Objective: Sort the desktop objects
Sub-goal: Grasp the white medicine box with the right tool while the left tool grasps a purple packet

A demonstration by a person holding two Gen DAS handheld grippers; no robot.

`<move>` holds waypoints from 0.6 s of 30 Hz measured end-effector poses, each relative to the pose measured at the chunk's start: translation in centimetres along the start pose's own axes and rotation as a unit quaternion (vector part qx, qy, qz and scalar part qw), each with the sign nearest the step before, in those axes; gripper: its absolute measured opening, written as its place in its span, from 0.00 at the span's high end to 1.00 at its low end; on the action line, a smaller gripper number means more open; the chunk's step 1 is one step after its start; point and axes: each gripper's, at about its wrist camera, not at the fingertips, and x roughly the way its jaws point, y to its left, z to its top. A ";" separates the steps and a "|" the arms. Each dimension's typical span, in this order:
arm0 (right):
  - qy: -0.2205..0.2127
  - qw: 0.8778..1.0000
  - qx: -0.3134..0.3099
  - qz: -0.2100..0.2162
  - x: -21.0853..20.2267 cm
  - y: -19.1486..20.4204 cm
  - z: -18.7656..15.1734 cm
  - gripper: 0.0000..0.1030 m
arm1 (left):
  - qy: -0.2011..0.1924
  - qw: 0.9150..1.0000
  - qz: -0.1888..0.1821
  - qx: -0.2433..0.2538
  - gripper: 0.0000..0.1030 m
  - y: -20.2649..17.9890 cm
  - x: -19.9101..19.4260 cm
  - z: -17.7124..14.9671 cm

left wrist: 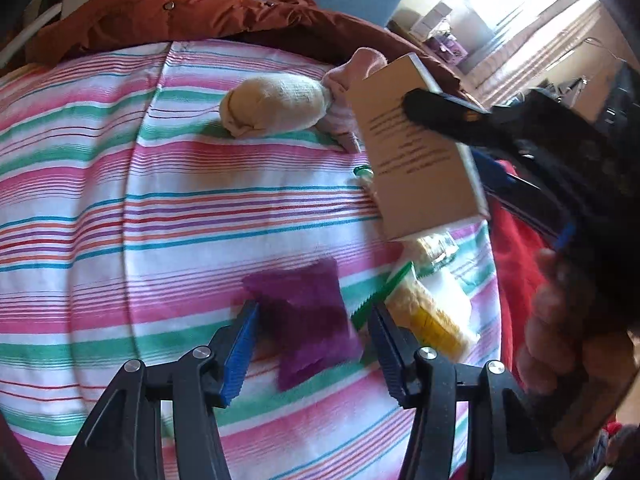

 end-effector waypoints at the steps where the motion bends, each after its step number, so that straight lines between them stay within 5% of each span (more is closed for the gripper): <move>1: -0.004 1.000 0.003 -0.001 -0.2 -0.1 0.1 0.49 | 0.001 1.000 0.003 -0.001 0.45 -0.2 0.4 0.2; 8: -0.009 1.000 0.020 -0.003 -0.8 -1.0 0.3 0.49 | 0.001 0.993 0.064 0.095 0.45 -2.9 1.6 0.0; 14: -0.010 1.000 0.006 -0.009 -0.6 -0.5 0.0 0.49 | -0.001 0.980 0.077 0.186 0.47 -3.8 1.8 -1.5; 18: -0.004 1.000 -0.011 -0.012 -0.2 0.3 -0.2 0.49 | -0.007 0.977 0.083 0.198 0.54 -3.9 1.8 -1.6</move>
